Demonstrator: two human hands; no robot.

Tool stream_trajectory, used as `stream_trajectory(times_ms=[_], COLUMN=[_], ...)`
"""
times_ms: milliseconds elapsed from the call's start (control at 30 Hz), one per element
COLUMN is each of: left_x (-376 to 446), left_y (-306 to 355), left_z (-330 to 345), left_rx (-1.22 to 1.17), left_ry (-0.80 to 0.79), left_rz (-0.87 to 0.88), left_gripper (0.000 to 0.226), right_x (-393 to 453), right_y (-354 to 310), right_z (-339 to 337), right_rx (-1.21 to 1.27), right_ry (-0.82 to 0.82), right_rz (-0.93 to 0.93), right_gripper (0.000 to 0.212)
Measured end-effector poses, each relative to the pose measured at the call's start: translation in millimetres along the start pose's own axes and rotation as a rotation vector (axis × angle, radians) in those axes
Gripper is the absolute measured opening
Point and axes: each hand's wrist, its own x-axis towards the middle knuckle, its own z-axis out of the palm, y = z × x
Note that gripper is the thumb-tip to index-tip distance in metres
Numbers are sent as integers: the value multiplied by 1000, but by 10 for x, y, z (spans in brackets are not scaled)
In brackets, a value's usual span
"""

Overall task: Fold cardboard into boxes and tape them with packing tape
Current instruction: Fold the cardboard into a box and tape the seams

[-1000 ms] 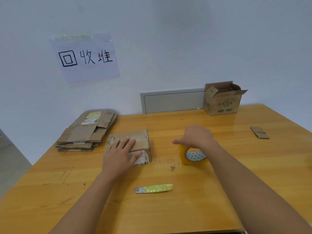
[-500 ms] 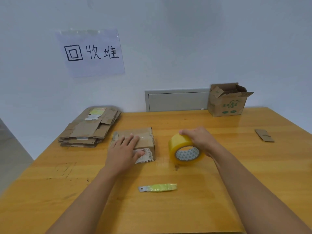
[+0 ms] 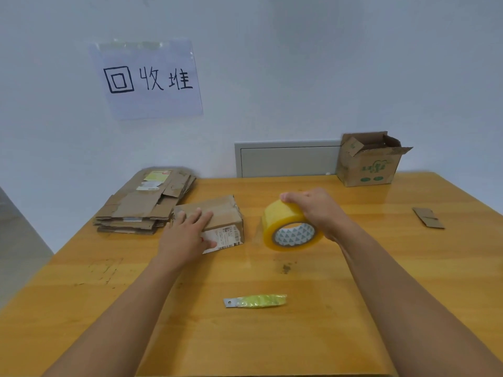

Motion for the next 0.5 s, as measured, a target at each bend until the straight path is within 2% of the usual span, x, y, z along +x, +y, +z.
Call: stream_trajectory(times_ms=[67, 133, 167, 367, 500], left_x=[27, 52, 59, 105, 112], left_y=[29, 59, 69, -70, -118], left_z=[-4, -5, -10, -17, -27], left_rx=[-4, -29, -34, -98, -119], left_ry=[14, 44, 51, -53, -45], left_rz=[-2, -12, -16, 27, 70], left_gripper=[81, 77, 75, 75, 72], right_x=[-3, 6, 23, 110, 127], right_y=[-26, -67, -78, -153, -237], right_z=[17, 78, 115, 284, 364], right_rx=[15, 13, 14, 43, 42], right_ry=[4, 9, 5, 10, 2], right_rz=[13, 3, -4, -5, -10], right_gripper=[79, 56, 51, 49, 55])
